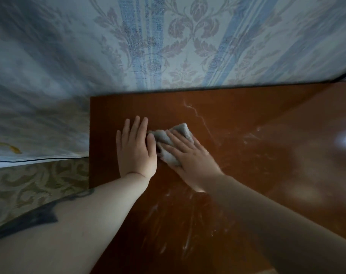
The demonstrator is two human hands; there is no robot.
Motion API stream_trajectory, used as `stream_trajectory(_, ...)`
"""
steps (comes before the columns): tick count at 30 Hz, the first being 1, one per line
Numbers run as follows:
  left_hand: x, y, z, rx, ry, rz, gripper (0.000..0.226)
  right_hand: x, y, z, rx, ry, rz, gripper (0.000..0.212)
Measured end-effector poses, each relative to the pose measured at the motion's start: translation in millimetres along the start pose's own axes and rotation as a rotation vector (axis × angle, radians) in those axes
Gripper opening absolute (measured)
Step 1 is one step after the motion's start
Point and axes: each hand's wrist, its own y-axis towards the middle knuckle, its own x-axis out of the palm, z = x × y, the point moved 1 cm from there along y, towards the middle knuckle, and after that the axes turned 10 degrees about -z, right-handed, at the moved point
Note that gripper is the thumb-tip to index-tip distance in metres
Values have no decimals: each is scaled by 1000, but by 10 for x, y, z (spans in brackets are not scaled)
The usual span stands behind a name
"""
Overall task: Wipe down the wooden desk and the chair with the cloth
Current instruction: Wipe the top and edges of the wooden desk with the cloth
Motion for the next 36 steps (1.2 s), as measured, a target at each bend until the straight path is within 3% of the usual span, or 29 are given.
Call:
stream_trajectory(3,4,-45,16,96,136,-96,51,-24,-184,459,283,116,114,54)
stream_trajectory(6,10,11,107,57,225,-126,45,33,-24,114,501,272,199,55)
stream_trajectory(9,4,102,286,-69,181,-102,41,154,-113,-230,336,237,137,57)
stream_trajectory(12,101,74,345,-118,170,-67,43,142,-379,177,169,59,4,57)
stream_trajectory(15,185,49,335,-117,208,-51,47,56,-174,358,397,198,111,56)
stream_trajectory(18,183,77,341,-104,201,-31,48,37,161,-40,534,307,182,58)
stream_trajectory(20,173,92,340,-94,183,-45,48,70,108,-159,374,266,131,58)
stream_trajectory(23,179,97,320,-98,174,-64,48,34,-218,248,92,14,-19,59)
stream_trajectory(26,194,95,313,-98,168,-47,48,-69,-156,675,276,107,29,58)
stream_trajectory(28,192,96,324,-95,178,-55,48,-81,123,556,470,244,197,56)
stream_trajectory(30,183,98,324,-92,171,-46,48,-67,342,260,585,303,230,56)
stream_trajectory(33,170,102,322,-100,166,-45,48,-44,211,146,299,179,135,58)
stream_trajectory(35,168,94,320,-94,156,-45,47,-126,-24,506,78,27,17,59)
stream_trajectory(36,167,91,319,-96,155,-44,47,-160,-50,711,71,7,-17,59)
